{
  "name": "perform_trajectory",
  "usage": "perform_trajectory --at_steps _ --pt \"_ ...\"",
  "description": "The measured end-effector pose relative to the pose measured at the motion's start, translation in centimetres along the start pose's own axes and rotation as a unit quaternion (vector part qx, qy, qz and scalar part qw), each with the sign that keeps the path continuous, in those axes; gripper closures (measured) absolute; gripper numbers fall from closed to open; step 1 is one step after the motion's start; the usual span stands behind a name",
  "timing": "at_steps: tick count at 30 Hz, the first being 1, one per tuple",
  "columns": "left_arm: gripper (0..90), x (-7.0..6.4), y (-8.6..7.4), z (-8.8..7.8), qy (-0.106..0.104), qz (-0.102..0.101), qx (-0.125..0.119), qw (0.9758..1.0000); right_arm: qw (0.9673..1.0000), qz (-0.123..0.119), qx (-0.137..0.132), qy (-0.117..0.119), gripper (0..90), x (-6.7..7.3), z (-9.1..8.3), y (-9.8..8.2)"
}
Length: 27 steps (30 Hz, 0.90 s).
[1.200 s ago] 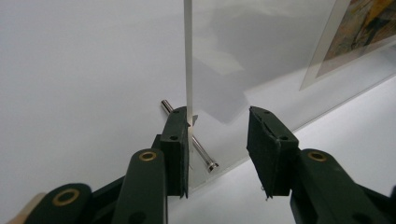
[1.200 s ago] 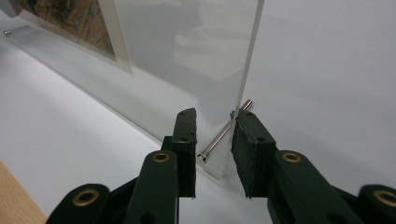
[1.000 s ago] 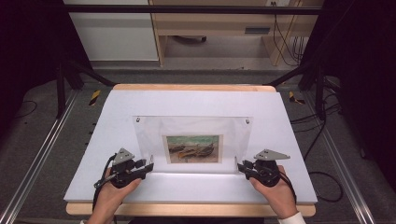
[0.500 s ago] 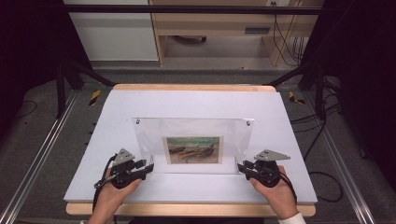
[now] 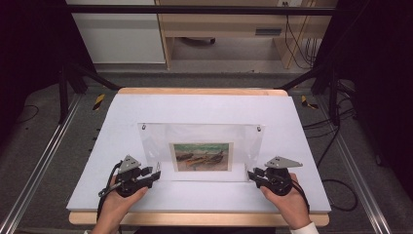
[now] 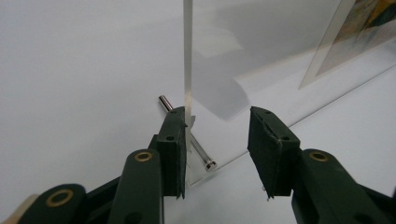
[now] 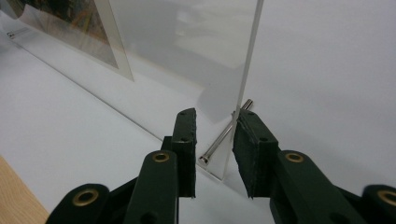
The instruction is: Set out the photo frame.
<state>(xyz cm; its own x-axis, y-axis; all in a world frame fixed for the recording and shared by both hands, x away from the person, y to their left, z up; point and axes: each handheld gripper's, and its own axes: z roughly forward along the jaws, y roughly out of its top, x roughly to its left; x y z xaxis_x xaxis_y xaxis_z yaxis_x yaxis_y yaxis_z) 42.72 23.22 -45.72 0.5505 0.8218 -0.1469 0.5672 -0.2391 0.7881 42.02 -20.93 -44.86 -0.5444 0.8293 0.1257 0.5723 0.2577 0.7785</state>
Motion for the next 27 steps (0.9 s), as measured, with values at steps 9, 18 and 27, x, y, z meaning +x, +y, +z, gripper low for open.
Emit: perform_trajectory --at_steps 9,18,27 --pt "55.2 -0.2 0.0 0.0 0.002 0.003 0.001 1.0 1.0 -0.006 -0.004 -0.001 68.5 0.1 0.1 0.0" --pt "42.9 -0.9 0.0 0.2 0.005 0.018 0.004 0.9998 0.9998 -0.016 -0.006 -0.007 52.7 0.6 0.0 -0.1" --pt "26.2 -1.7 0.2 0.0 0.024 0.036 0.002 0.9991 0.9987 -0.037 -0.016 -0.031 33.4 0.7 -0.2 0.0"
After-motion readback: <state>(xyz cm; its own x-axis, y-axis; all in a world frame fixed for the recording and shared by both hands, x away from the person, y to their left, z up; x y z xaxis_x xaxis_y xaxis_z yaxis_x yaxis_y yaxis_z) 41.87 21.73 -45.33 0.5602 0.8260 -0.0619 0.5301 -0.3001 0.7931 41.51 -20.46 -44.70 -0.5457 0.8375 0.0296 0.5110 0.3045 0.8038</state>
